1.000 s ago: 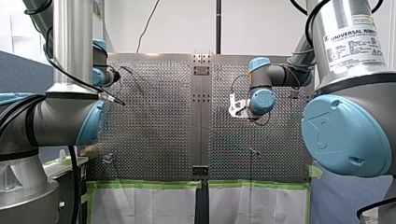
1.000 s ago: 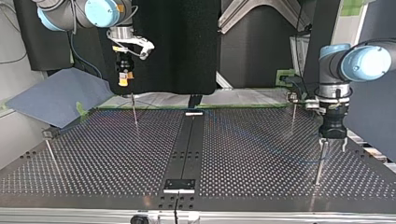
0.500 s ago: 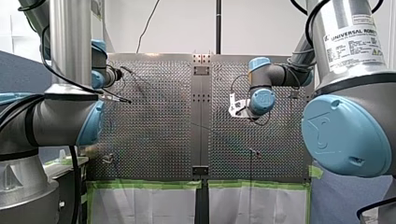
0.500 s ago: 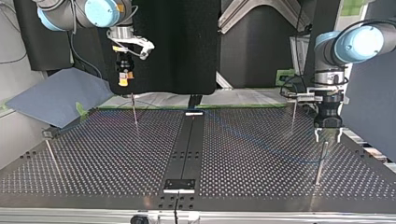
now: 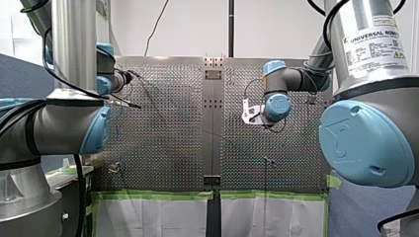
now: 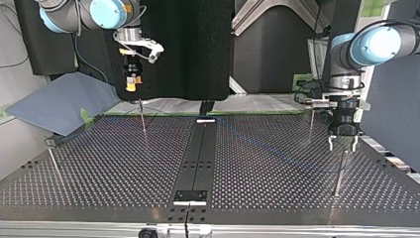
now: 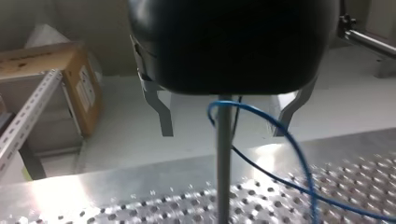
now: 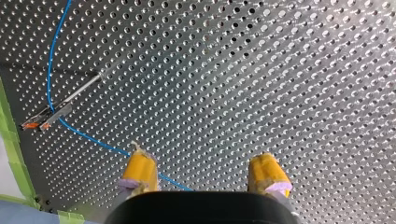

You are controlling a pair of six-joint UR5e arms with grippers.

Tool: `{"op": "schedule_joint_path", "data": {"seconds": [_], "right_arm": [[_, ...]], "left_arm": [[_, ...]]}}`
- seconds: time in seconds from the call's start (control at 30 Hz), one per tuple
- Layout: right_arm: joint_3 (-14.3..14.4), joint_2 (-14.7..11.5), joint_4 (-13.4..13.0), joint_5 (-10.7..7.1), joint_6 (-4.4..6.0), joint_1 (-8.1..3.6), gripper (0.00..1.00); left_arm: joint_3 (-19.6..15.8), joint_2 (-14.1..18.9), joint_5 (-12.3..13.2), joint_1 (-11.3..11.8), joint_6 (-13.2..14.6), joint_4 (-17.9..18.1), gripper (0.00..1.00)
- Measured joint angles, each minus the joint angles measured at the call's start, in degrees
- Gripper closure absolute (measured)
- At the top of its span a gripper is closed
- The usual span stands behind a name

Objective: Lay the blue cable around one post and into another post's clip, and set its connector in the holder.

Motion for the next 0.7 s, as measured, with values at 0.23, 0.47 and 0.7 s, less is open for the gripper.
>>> {"op": "schedule_joint_path", "data": {"seconds": [0.23,0.47,0.7], "right_arm": [[0.0,0.0,0.0,0.0,0.0,0.01,0.0],[0.0,-0.1,0.1,0.0,0.0,0.02,0.0],[0.0,-0.1,0.2,0.04,0.11,0.02,0.0]], "left_arm": [[0.0,0.3,-0.2,-0.9,4.3,-4.3,0.0],[0.0,2.3,-1.9,-1.1,8.3,-8.3,0.0],[-2.2,5.2,-4.2,-1.2,12.3,-12.2,0.0]]}}
